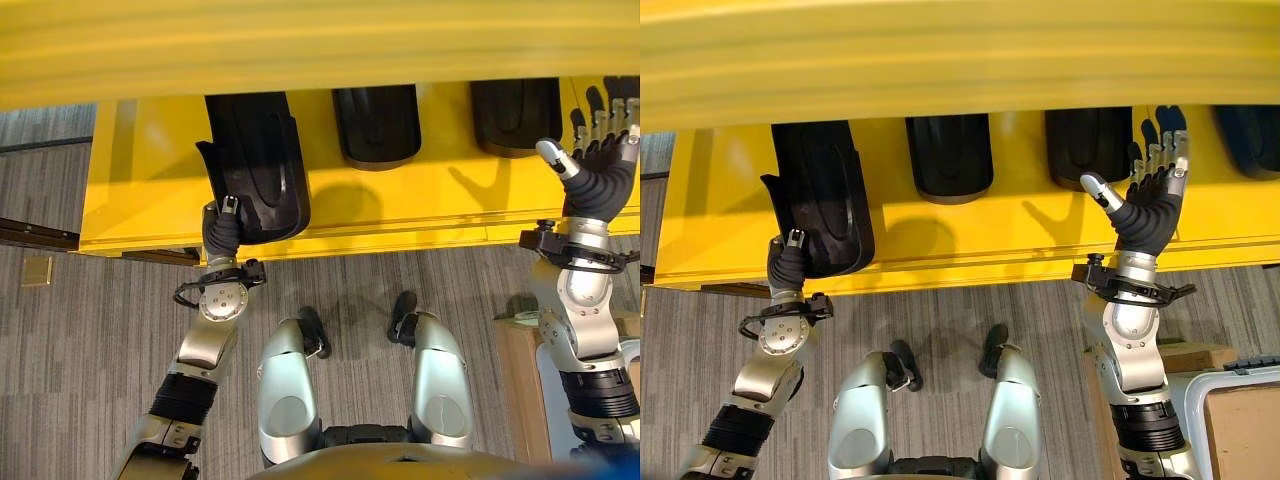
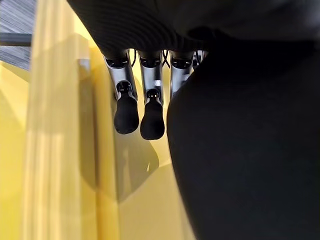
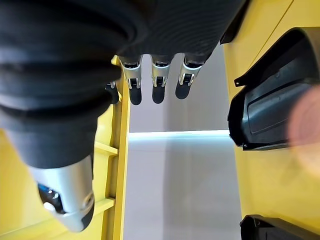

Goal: Move parts from the plastic box to the shelf.

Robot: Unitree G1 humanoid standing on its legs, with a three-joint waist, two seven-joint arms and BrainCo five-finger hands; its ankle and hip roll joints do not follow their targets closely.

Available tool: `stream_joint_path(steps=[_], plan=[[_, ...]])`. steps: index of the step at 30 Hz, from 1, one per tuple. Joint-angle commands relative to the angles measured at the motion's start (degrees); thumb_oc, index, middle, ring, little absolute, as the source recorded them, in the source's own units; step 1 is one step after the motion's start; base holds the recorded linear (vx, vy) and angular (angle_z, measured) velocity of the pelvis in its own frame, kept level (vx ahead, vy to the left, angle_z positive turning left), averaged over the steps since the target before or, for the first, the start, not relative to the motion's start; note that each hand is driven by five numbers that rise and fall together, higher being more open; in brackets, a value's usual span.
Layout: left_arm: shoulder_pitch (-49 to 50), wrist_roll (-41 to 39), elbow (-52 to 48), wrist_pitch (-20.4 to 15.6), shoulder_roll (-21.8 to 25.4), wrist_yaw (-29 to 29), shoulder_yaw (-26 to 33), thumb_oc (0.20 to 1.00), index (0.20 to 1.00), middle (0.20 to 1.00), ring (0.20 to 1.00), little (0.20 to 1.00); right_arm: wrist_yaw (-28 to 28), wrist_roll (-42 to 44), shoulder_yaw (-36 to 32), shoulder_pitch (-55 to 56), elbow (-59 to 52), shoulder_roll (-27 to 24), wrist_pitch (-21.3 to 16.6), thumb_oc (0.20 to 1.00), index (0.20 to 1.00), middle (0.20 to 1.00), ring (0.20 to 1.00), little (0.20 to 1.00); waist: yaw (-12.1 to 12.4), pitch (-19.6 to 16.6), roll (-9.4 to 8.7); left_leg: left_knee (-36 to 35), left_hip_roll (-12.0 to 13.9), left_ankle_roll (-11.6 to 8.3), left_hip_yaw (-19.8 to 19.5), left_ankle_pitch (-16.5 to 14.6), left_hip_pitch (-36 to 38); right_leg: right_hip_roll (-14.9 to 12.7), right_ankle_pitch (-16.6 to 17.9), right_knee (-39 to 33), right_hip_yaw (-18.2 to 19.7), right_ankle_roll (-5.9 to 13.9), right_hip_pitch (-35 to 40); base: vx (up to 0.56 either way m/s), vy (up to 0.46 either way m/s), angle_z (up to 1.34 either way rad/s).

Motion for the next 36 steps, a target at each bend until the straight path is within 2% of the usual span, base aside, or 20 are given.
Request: stream_joint_path(steps=[1,10,11,15,16,17,18,19,21,22,25,26,27,28,29,36], plan=[[1.9,0.2,-3.2,-4.6,1.3,2.4,2.2,0.200,0.200,0.200,0.200,0.200,1.5,-0.1,-1.8,2.4,-2.5,0.4,-0.8,1.000,1.000,1.000,1.000,1.000,0.5,-3.7,-0.52,-5.2,0.7,-1.14,2.1,4.0,4.3,-4.8,-4.1,5.7,-1.1,6.93,4.6,0.05,0.007,-0.02],[4.2,-0.1,-3.2,-4.5,2.2,0.5,2.9,0.200,0.200,0.200,0.200,0.200,2.2,0.3,-1.6,4.7,-2.8,1.3,0.0,1.000,1.000,1.000,1.000,1.000,0.2,-5.2,-1.23,-8.2,0.1,-1.22,2.1,4.7,7.5,-3.3,-1.8,0.3,-0.3,7.81,7.9,0.04,0.054,-0.02],[4.9,0.5,-3.3,-4.3,2.4,-0.4,2.9,0.200,0.200,0.200,0.200,0.200,1.9,0.5,-1.8,5.8,-2.8,1.7,0.3,1.000,1.000,1.000,1.000,1.000,-0.1,-5.6,-1.59,-9.8,-0.4,-1.34,2.6,5.0,9.2,-2.9,0.3,-3.3,-0.4,8.38,9.7,0.08,0.131,-0.03],[7.0,1.1,-4.2,-3.5,3.3,-2.6,3.2,0.200,0.200,0.200,0.200,0.200,1.8,0.3,-2.2,7.7,-3.1,2.7,1.0,1.000,1.000,1.000,1.000,1.000,0.1,-6.0,-2.07,-14.7,-2.2,-1.55,4.1,6.1,12.8,-4.1,6.9,-11.7,-2.4,10.38,12.8,0.07,0.127,-0.12],[7.8,1.2,-4.4,-3.8,3.5,-2.8,3.3,0.200,0.200,0.200,0.200,0.200,2.5,0.6,-2.3,8.3,-3.4,3.0,1.1,1.000,1.000,1.000,1.000,1.000,0.3,-6.0,-1.96,-16.7,-2.7,-1.82,5.0,6.7,14.0,-4.8,9.0,-13.1,-4.1,10.84,12.9,0.02,0.099,-0.21],[7.9,1.2,-4.4,-3.9,3.5,-2.8,3.3,0.200,0.200,0.200,0.200,0.200,2.5,0.7,-2.3,8.4,-3.4,3.0,1.1,1.000,1.000,1.000,1.000,1.000,0.3,-6.0,-2.01,-17.1,-2.9,-1.80,5.1,6.8,14.3,-4.8,9.2,-13.4,-4.1,10.88,13.1,-0.05,0.121,-0.42],[9.0,1.4,-4.6,-5.0,3.9,-2.6,3.3,0.200,0.200,0.200,0.200,0.200,3.7,0.7,-2.3,9.0,-3.7,3.4,0.6,1.000,1.000,1.000,1.000,1.000,0.7,-5.9,-1.66,-19.6,-3.3,-1.80,6.2,7.6,15.5,-6.2,11.6,-13.5,-6.2,11.22,12.6,-0.06,0.074,-0.56],[9.1,1.4,-4.7,-5.1,3.9,-2.5,3.3,0.200,0.200,0.200,0.200,0.200,3.9,0.8,-2.4,9.1,-3.7,3.5,0.5,1.000,1.000,1.000,1.000,1.000,0.8,-6.0,-1.70,-20.0,-3.5,-1.74,6.3,7.7,15.6,-6.4,11.8,-13.4,-6.1,11.26,12.4,-0.15,0.122,-0.62],[9.0,0.6,-5.1,-5.1,4.7,-2.7,3.3,0.200,0.200,0.200,0.200,0.200,4.4,0.8,-2.4,10.4,-4.1,3.4,-0.7,1.000,1.000,1.000,1.000,1.000,0.4,-6.1,-0.91,-20.2,-4.0,-0.59,5.7,7.7,14.4,-5.7,7.9,-7.6,-3.9,10.58,10.9,-0.13,0.070,-0.32],[8.8,-0.2,-5.3,-4.9,5.0,-3.1,3.2,0.200,0.200,0.200,0.200,0.200,4.1,1.3,-2.3,11.2,-4.2,2.9,-1.1,1.000,1.000,1.000,1.000,1.000,0.3,-6.7,-0.41,-20.5,-4.3,-0.07,4.6,8.5,13.0,-3.8,2.9,-1.8,-2.1,9.04,10.6,-0.09,0.024,0.06],[8.4,-0.6,-5.3,-4.9,4.7,-3.1,3.0,0.200,0.200,0.200,0.200,0.200,4.2,1.1,-1.9,10.6,-4.0,2.4,-0.7,1.000,1.000,1.000,1.000,1.000,0.6,-7.3,-0.06,-20.5,-4.3,-0.18,3.7,9.2,11.4,-3.3,-0.6,4.3,-1.4,7.44,9.6,-0.07,-0.036,0.23],[8.1,-0.7,-4.9,-5.2,4.6,-2.9,2.9,0.200,0.200,0.200,0.200,0.200,4.8,1.2,-1.8,9.8,-3.5,2.2,-0.5,1.000,1.000,1.000,1.000,1.000,0.7,-7.2,-0.13,-20.1,-4.0,-0.72,3.6,9.6,10.7,-2.4,-2.2,2.6,-1.7,6.52,10.0,-0.05,-0.114,0.01],[7.9,-0.7,-4.7,-5.2,4.6,-2.9,2.9,0.200,0.200,0.200,0.200,0.200,4.9,1.2,-1.8,9.6,-3.3,2.1,-0.5,1.000,1.000,1.000,1.000,1.000,0.6,-7.2,-0.20,-19.9,-3.7,-1.10,3.6,9.7,10.5,-1.9,-2.7,1.5,-2.3,6.50,10.9,-0.06,-0.301,-0.20],[6.6,-1.8,-3.4,-4.9,3.8,-2.0,2.6,0.200,0.200,0.200,0.200,0.200,5.2,0.9,-0.8,7.5,-2.2,1.3,0.8,1.000,1.000,1.000,1.000,1.000,0.6,-6.8,-0.48,-19.2,-2.1,-3.31,3.3,11.5,8.9,0.9,-3.9,-3.7,-2.8,5.68,13.5,-0.06,-0.319,-0.32],[6.1,-2.1,-3.1,-4.7,3.2,-1.7,2.4,0.200,0.200,0.200,0.200,0.200,5.1,0.5,-0.1,6.7,-2.1,0.9,1.4,1.000,1.000,1.000,1.000,1.000,0.7,-6.7,-0.33,-20.1,-1.6,-3.89,3.1,12.6,8.6,2.1,-4.5,-5.0,-3.0,4.99,14.3,-0.08,-0.337,-0.11],[9.1,-2.5,-4.3,-5.0,2.6,-1.8,3.8,0.200,0.200,0.200,0.200,0.200,6.3,1.8,-0.5,8.6,-2.6,0.1,0.8,1.000,1.000,1.000,1.000,1.000,1.2,-6.9,-0.01,-22.3,-1.8,-4.34,1.9,14.4,8.7,3.2,-5.8,-4.2,-3.8,3.77,14.7,-0.01,-0.146,-0.16]])
